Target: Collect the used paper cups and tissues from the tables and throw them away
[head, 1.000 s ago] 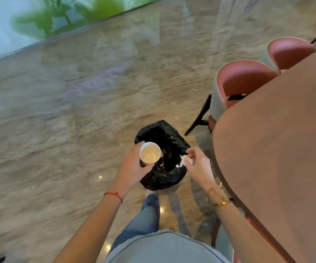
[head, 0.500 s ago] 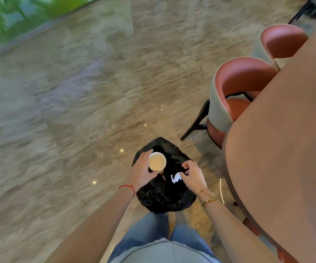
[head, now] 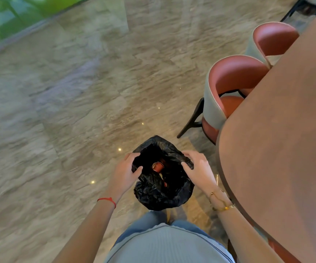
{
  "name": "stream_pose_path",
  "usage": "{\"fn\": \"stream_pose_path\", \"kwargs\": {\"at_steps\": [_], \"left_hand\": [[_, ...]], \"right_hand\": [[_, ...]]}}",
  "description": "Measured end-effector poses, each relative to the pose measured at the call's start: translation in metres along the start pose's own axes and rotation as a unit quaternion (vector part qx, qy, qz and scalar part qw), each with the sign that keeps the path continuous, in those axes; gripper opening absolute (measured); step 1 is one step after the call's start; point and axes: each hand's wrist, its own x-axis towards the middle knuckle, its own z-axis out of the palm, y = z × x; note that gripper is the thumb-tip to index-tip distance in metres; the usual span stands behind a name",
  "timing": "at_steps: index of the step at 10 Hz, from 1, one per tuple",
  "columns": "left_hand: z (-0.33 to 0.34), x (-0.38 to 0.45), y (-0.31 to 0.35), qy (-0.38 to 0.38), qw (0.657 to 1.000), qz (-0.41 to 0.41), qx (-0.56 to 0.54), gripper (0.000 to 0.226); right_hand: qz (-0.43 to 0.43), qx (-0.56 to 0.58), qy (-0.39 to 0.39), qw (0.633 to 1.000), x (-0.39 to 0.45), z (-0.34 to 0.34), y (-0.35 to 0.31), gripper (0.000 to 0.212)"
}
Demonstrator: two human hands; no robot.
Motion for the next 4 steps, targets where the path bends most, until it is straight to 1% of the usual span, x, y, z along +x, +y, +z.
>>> {"fn": "stream_pose_path", "kwargs": {"at_steps": [3, 4], "left_hand": [[-0.005, -0.087, 0.035, 0.057, 0.998, 0.009, -0.01, 0.046], [0.002, -0.112, 0.051, 0.096, 0.995, 0.008, -0.019, 0.046]], "right_hand": [[-0.047, -0.026, 0.01, 0.999, -0.076, -0.041, 0.011, 0.045], [-0.054, -0.02, 0.03, 0.998, -0.1, -0.05, 0.018, 0.045]]}}
